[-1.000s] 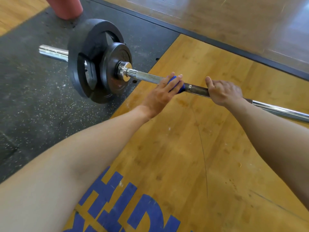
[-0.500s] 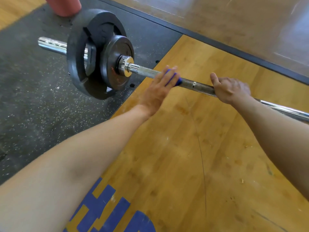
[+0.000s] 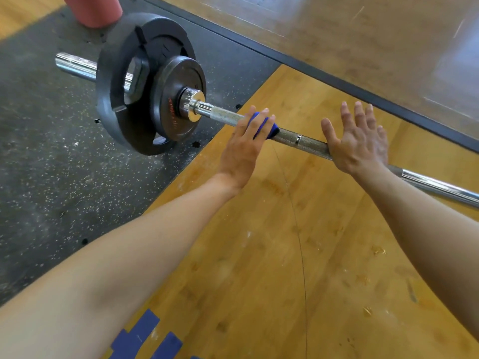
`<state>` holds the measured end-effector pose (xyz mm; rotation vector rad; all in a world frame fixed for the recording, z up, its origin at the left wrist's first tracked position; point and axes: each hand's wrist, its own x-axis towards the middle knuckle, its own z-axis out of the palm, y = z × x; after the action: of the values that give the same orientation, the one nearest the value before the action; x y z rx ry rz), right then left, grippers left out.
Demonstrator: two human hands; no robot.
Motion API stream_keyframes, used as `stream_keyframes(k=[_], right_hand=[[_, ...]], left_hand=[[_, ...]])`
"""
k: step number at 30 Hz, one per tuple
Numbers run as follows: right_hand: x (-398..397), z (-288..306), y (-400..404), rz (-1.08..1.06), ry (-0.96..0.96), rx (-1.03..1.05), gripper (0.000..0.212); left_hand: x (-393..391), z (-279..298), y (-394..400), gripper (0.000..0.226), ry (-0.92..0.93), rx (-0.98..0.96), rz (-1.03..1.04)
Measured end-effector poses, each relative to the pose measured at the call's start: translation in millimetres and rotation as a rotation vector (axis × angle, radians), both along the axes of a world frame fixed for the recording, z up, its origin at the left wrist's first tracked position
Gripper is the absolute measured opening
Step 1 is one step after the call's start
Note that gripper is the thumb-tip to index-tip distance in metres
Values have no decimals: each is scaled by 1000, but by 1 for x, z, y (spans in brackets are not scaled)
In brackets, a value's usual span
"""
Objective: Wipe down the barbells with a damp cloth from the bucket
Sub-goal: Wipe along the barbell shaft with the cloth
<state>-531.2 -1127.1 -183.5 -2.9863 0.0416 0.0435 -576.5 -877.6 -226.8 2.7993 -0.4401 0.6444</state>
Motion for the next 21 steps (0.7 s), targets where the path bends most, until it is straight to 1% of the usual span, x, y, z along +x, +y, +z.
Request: stream_keyframes(k=[2,3,5,7,8,9,11,13,14,17,19,21], right_hand=[[1,-1,0,4,-29,4,86],[1,-1,0,4,-39,2,86],[1,-1,0,3,-48,0,87],[1,-1,1,5,-39,-1,88],[1,-1,2,9,-33,-2,88],[0,-2,2,11,-30,-4,88],[-3,-2,1,6,-39,-10,88],[-6,-2,2,7,-38,-8,88],[-7,-1,3,7,-35,-8,88],[-13,-2,4,1,-51,-24,88],[-16,-1,5,9,-53,-25,90],[-20,0,7,33,-43,-35,94]], left_hand=[[-1,0,-22,69,-15,-19,37],[-3,1,-37,67,-32,16,6],[-5,1,-53,64,-70,92,-123],[-2,5,-37,65,-29,136,-223],[-1,5,-22,66,-3,129,-232],[1,5,-6,69,15,104,-197],[2,5,15,73,45,37,-42],[-2,6,2,70,32,-23,70],[-5,5,-12,68,5,-8,57],[-12,0,-47,65,-52,66,-96],[-15,5,-36,66,-25,87,-171],[-16,10,-10,69,-1,136,-182]])
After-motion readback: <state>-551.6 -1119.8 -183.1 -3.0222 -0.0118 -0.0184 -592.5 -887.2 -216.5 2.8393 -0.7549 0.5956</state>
